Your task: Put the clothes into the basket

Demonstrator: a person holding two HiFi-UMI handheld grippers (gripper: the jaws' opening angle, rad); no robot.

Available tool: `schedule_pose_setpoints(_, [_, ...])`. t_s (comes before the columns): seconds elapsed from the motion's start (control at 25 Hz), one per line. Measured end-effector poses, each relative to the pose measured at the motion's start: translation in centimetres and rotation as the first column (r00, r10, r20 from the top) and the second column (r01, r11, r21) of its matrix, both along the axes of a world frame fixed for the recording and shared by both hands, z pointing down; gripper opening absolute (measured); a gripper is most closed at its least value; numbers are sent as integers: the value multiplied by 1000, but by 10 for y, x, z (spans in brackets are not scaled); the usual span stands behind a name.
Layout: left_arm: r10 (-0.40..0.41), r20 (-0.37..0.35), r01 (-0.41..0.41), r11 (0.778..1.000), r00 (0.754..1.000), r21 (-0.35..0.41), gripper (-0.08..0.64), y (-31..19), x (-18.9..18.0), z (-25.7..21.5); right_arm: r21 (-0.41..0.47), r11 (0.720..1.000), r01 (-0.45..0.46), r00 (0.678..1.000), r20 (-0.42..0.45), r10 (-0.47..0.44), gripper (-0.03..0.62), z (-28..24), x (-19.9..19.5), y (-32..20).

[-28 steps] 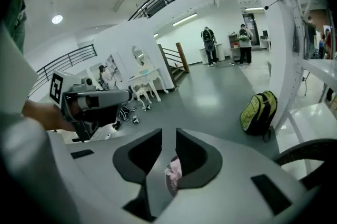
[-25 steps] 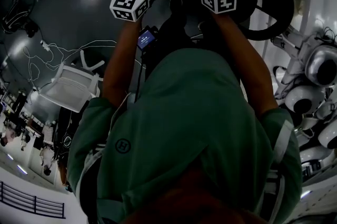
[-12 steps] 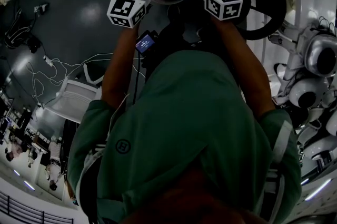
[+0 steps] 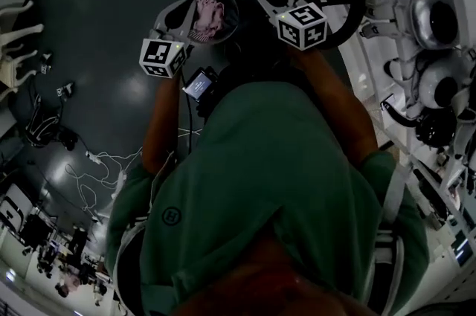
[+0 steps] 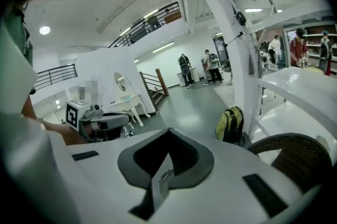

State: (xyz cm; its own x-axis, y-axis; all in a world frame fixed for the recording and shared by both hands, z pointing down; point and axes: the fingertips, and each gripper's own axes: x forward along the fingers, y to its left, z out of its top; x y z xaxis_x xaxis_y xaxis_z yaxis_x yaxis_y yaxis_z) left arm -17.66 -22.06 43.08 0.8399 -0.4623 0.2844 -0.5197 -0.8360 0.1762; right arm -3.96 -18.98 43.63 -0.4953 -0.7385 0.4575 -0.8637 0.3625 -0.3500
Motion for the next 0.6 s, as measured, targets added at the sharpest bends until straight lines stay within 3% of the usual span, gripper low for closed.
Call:
schedule_pose_setpoints(0.12, [102,22,-102,995,995,-5,3,11,30,4,-22,990,-141,990,-18,141,5,7,52,36])
schedule_pose_setpoints(0.32, [251,89,-249,968,964,-33,3,38,76,19,-62,933,-355,935,-33,354,5,27,135,114])
schedule_pose_setpoints(0.44, [331,136,-328,944,934,-45,3,76,110,23,-98,882,-461,887,-37,460,5,42,184,186])
schedule_pose_setpoints(0.6, [406,150,-399,914,901,-78,3,140,153,21,-161,790,-592,805,-67,589,5,60,242,303])
